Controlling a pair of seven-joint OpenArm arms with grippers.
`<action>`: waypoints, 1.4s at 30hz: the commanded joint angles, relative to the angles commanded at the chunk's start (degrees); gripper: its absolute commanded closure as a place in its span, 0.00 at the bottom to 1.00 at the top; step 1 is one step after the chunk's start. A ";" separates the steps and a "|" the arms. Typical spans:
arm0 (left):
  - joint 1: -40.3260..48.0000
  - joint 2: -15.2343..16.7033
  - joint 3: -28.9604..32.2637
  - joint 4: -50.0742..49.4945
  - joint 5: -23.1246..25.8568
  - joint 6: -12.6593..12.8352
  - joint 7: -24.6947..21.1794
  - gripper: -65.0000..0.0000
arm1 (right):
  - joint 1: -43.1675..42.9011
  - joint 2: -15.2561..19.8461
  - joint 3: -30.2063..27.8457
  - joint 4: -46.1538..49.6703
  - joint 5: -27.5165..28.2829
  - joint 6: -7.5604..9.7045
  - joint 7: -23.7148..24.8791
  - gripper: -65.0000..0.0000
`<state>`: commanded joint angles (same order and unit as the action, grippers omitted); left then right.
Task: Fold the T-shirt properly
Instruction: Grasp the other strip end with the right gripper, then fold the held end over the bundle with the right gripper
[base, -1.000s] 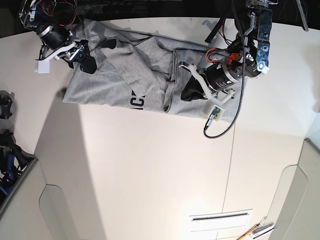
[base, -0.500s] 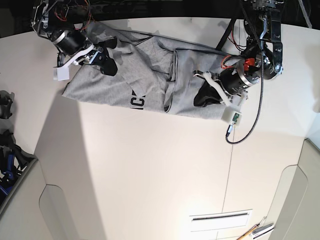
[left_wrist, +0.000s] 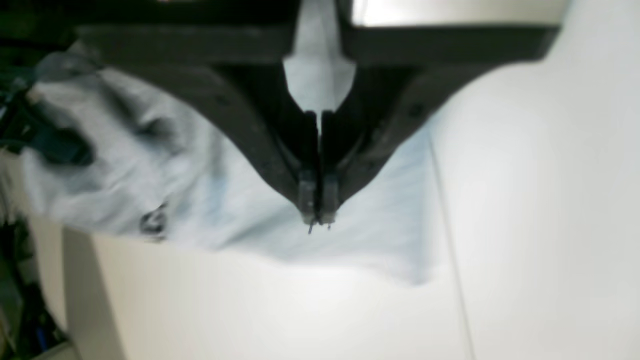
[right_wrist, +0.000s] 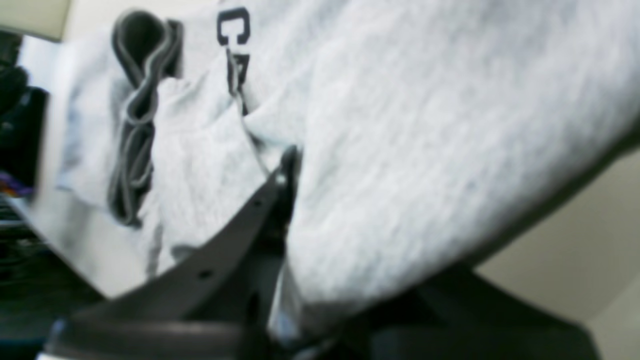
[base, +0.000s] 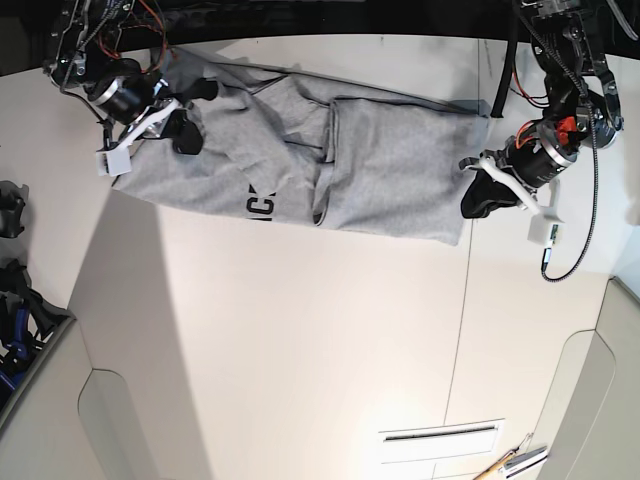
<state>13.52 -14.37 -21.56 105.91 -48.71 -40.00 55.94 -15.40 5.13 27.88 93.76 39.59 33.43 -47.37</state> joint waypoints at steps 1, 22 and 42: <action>0.98 -0.63 0.00 0.00 0.02 0.00 -0.02 1.00 | -0.02 1.38 0.87 0.48 0.00 -0.02 0.00 1.00; 6.32 6.75 16.28 -4.22 10.43 2.11 -9.29 1.00 | 10.27 8.72 11.56 9.01 4.20 -0.42 -8.87 1.00; 6.32 6.73 23.10 -5.38 13.16 4.84 -12.33 1.00 | 10.29 -8.79 -24.96 14.69 -20.94 -5.05 -3.65 0.87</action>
<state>19.84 -7.64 1.54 100.53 -35.55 -35.16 43.62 -5.10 -3.66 2.92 108.44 18.65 28.38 -51.03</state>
